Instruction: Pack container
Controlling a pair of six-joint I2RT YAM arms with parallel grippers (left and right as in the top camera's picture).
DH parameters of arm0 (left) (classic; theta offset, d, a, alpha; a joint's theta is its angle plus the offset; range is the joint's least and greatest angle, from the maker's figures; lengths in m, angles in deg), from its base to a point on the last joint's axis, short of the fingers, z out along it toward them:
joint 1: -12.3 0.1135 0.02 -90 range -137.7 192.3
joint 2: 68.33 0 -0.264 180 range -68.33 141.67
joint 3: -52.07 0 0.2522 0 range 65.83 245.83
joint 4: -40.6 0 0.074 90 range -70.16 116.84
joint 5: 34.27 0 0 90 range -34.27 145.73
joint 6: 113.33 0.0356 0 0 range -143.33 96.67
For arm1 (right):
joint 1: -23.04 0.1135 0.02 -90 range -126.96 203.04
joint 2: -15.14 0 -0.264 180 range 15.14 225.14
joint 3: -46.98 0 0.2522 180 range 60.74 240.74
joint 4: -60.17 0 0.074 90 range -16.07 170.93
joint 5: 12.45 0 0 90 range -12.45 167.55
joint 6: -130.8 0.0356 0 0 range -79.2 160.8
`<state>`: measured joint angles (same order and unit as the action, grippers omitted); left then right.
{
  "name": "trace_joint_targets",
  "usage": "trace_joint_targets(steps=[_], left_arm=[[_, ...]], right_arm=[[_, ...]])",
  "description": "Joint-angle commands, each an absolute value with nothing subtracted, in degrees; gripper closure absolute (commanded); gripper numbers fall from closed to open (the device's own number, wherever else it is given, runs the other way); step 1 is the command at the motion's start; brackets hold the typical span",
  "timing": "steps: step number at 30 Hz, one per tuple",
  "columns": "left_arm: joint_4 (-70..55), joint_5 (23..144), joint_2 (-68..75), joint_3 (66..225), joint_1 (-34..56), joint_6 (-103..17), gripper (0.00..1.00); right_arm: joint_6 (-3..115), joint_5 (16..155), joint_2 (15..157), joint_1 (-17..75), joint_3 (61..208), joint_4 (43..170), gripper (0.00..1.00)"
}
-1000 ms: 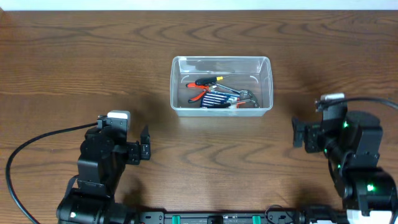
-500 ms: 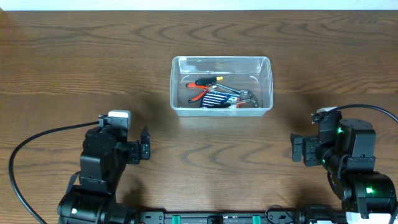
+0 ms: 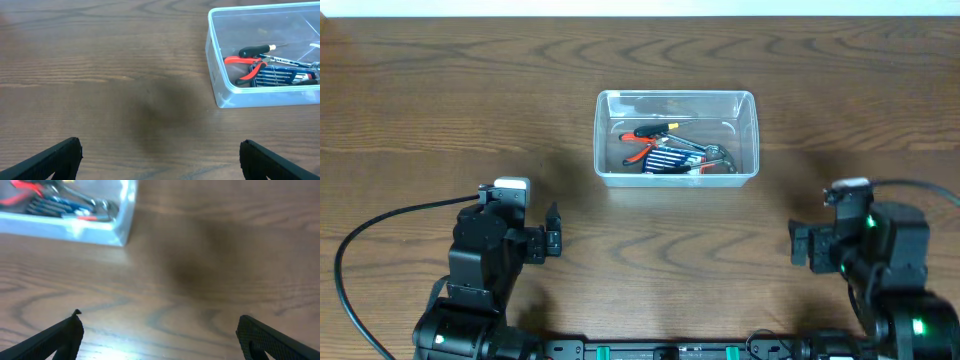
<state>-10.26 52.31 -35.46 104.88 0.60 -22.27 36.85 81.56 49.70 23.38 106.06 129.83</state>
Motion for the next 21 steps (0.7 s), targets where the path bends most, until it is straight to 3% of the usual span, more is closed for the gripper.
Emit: trace_joint_targets(steps=[1, 8, 21], left_arm=[[-10.37, 51.59, -35.40, 104.77, 0.38, -23.01, 0.02], [-10.39, 51.59, -35.40, 104.77, 0.38, -23.01, 0.02], [-10.39, 51.59, -35.40, 104.77, 0.38, -23.01, 0.01]], right_arm=[[37.58, 84.90, 41.09, 23.82, 104.07, 129.89, 0.01], [38.95, 87.11, 24.04, 24.32, 93.76, 124.58, 0.01], [40.42, 78.83, 15.39, 28.17, 71.42, 81.19, 0.01]])
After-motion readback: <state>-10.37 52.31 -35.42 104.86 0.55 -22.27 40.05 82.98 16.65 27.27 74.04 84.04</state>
